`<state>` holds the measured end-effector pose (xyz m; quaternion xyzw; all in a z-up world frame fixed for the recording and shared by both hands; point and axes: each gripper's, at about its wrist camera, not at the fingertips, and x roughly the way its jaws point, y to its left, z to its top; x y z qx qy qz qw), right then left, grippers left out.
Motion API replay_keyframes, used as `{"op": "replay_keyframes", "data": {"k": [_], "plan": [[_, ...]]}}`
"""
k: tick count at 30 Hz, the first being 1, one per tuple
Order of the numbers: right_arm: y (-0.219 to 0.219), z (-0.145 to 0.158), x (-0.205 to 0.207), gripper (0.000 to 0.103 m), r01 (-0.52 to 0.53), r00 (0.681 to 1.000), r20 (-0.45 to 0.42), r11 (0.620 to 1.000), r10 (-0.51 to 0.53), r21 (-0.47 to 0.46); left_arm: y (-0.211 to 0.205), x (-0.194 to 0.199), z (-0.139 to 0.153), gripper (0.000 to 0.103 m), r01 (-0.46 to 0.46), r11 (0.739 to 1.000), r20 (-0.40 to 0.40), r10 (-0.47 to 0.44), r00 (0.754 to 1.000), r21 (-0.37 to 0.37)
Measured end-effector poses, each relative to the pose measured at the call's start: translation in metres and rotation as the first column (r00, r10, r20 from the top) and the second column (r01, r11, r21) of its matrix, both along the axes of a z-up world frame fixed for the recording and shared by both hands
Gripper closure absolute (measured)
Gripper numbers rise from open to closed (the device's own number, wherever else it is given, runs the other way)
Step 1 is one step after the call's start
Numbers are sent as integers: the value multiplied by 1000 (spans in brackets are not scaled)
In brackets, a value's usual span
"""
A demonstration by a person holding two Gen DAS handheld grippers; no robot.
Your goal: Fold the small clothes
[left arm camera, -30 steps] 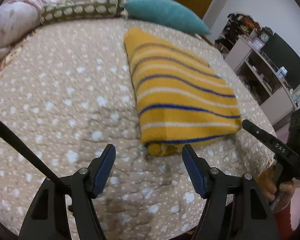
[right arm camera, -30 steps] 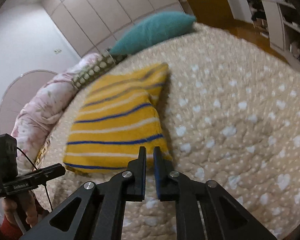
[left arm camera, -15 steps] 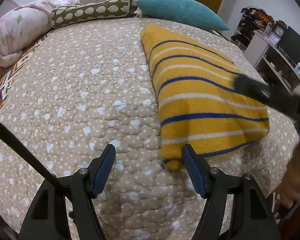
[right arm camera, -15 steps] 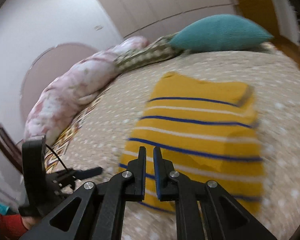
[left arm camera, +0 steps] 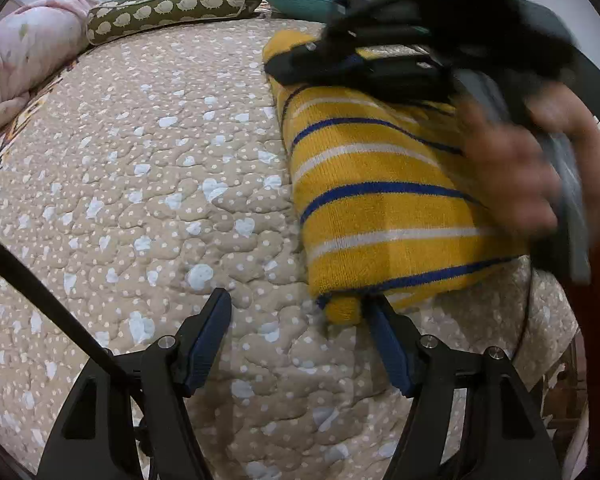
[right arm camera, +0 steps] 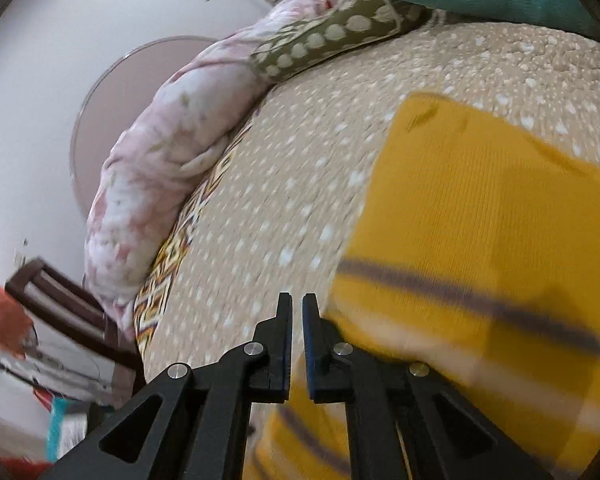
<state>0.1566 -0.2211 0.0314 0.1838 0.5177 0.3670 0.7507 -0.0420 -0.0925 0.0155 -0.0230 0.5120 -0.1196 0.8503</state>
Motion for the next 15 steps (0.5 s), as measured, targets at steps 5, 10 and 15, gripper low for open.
{"op": "replay_keyframes", "data": {"k": [5,10,15], "plan": [[0,-5,52,100,71,996,-49,997,-71,-6,2,2,-1,35,8,1000,-3,-8,1000,-18],[-19,-10,88,99,263,963,-16,947,-271,-182,11,1,4,35,23,999,-14,-23,1000,-49],[-56,12,75,84,408,913,59,895,-405,-182,19,-15,27,35,47,998,40,-45,998,-45]]}}
